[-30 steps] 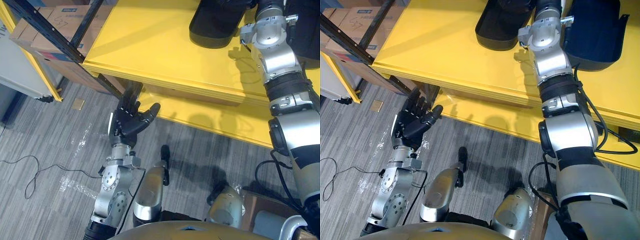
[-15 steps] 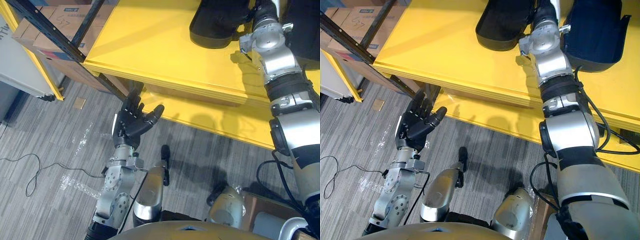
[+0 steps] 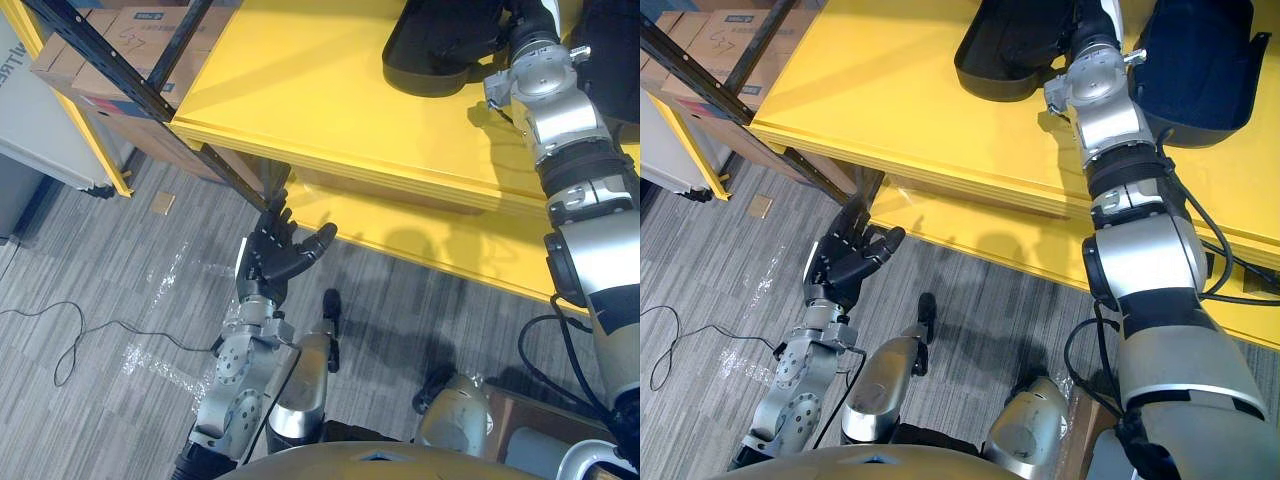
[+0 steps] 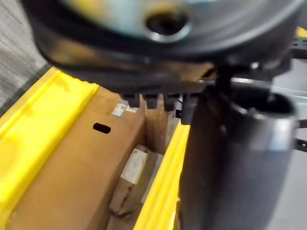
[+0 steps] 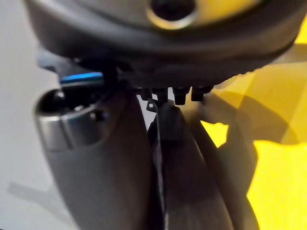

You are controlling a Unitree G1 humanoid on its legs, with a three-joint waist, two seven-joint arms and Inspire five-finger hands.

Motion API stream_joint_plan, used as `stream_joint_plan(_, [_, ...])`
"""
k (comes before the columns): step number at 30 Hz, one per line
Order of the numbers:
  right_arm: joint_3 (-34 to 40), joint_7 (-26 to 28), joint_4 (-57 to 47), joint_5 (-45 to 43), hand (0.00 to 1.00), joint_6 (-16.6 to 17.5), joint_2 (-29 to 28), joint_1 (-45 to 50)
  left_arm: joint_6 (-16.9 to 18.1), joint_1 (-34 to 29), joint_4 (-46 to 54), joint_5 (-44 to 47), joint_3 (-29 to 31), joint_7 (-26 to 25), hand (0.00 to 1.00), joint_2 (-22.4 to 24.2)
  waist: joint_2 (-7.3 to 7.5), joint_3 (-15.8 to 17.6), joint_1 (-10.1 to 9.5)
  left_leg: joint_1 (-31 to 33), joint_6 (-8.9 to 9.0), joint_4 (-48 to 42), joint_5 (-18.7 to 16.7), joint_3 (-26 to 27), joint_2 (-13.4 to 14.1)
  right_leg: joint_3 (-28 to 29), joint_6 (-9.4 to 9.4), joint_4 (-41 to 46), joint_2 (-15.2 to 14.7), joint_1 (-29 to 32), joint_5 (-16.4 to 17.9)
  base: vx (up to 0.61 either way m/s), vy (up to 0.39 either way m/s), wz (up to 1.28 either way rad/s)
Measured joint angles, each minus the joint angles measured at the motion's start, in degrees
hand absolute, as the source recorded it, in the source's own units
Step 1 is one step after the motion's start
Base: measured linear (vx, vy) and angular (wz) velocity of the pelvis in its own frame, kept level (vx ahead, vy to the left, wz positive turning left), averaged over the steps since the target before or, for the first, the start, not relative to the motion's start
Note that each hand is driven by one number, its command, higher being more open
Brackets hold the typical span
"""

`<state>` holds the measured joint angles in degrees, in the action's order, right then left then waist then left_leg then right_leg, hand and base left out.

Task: Walk over and take three plastic housings, then place them on the shelf

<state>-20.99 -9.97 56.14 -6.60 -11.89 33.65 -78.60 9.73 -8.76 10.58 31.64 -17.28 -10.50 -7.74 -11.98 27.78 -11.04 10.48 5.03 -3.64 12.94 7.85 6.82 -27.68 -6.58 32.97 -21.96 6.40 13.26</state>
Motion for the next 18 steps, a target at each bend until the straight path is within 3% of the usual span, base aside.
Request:
stream_joint_plan(6, [-2.45, 2.08, 1.76, 7.37, 1.00, 0.28, 0.19, -0.87, 0.00, -0.01, 0.00, 1.52, 0.01, 0.00, 1.00, -0.14, -0.02, -0.01, -0.15, 0.13, 0.28, 0.00, -0.21, -0.12, -0.01, -0.14, 0.02, 0.02, 0.00, -0.01, 0.04, 0.00, 0.000, 0.00])
stream_joint_plan(18, [-7.18, 4.42, 1.93, 10.75, 1.00, 2.23, 2.70, -2.37, 0.03, -0.07, 0.00, 1.58, 0.01, 0.14, 1.00, -1.16, -0.04, -0.03, -1.12, 0.30, -0.04, -0.05, 0.02, -0.19, 0.04, -0.27, 0.00, 0.20, 0.00, 0.08, 0.32, 0.00, 0.000, 0.00])
